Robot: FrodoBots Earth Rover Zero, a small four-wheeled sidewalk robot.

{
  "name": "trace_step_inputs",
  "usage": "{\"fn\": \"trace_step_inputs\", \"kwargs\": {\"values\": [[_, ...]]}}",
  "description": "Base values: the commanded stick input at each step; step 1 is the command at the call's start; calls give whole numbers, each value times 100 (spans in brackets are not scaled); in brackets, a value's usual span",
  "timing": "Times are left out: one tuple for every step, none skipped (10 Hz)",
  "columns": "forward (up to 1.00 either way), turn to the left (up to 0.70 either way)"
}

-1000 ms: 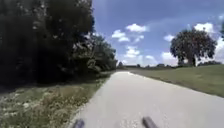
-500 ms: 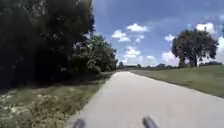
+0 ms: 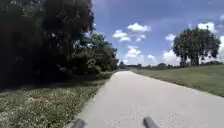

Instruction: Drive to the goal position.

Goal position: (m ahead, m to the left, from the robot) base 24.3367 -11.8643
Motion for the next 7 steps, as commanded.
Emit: {"fn": "trace_step_inputs", "kwargs": {"values": [[70, 0], [70, 0], [70, -2], [70, -22], [70, -35], [70, -35], [70, -27]]}}
